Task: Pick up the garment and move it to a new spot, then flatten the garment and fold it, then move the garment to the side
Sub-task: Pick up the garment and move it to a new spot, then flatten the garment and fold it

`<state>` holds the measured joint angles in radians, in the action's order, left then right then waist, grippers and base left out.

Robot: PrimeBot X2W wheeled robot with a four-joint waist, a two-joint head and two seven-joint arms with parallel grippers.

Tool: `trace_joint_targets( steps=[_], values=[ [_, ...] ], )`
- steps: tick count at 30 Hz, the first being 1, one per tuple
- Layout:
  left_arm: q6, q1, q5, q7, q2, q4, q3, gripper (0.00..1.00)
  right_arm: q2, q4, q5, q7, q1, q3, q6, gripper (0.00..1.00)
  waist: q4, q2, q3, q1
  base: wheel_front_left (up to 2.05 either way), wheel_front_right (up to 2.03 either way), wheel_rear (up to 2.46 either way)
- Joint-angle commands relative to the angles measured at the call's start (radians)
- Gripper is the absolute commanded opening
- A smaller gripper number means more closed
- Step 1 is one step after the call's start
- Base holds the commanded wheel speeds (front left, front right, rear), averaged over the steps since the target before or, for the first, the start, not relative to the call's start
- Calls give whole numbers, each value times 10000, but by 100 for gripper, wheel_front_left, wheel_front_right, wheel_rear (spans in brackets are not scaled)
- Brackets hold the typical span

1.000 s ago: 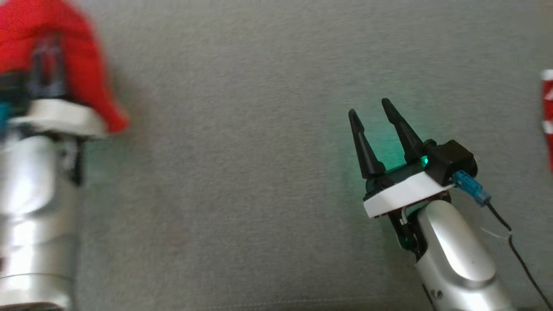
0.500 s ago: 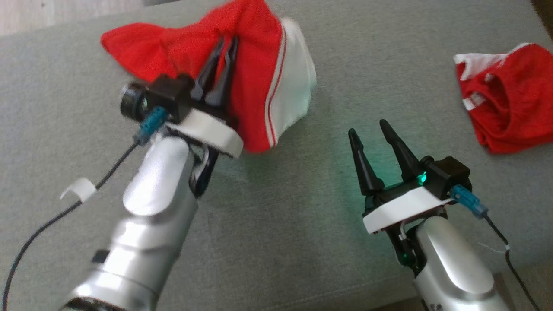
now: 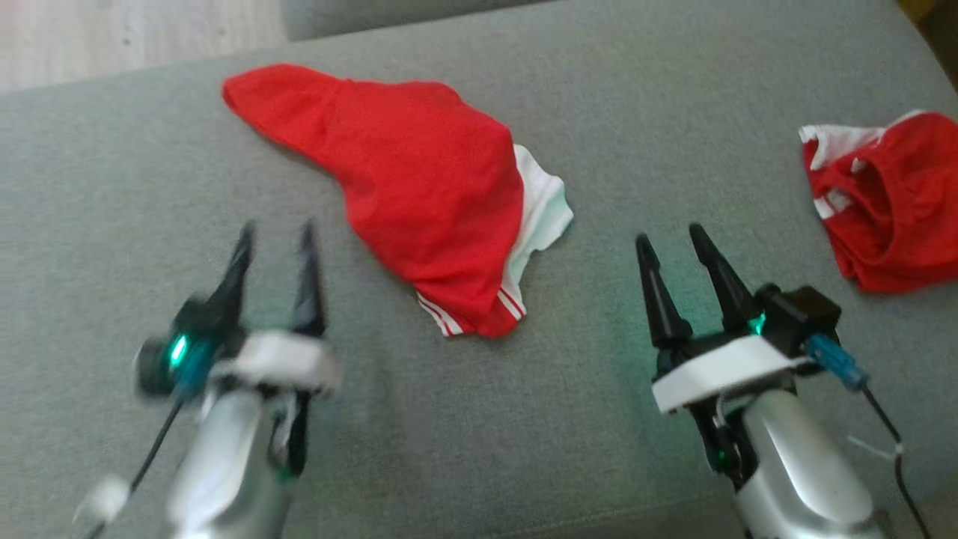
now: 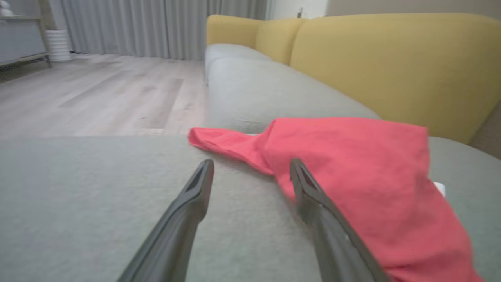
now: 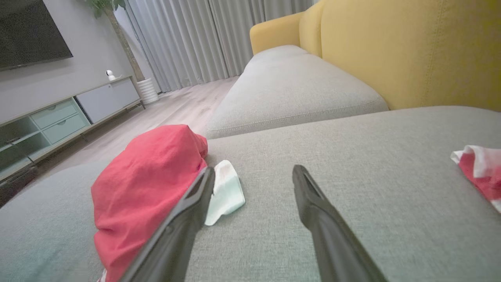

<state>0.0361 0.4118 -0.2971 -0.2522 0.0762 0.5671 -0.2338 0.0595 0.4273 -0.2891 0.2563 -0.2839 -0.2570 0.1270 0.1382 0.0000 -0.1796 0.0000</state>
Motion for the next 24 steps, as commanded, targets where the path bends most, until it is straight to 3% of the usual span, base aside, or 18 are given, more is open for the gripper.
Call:
trace_joint_targets(
  steps=[1,13,19,24],
  values=[
    [54,-297,117,-94,245,-547,608,100,-93,-229,76,55,91,-112,37,100,-218,0,284,0,0,0,0],
    [-402,-3819,1046,-94,-80,-2316,2583,100,-93,363,138,55,940,406,37,100,-751,0,1269,0,0,0,0],
    [-608,-3899,1180,-95,-233,-2384,2651,100,-93,595,-15,55,852,533,37,100,-874,0,1062,0,0,0,0],
    [-652,-3345,1050,-95,-255,-2434,2357,100,-93,1258,221,55,-425,388,37,100,-1057,0,402,0,0,0,0]
  ],
)
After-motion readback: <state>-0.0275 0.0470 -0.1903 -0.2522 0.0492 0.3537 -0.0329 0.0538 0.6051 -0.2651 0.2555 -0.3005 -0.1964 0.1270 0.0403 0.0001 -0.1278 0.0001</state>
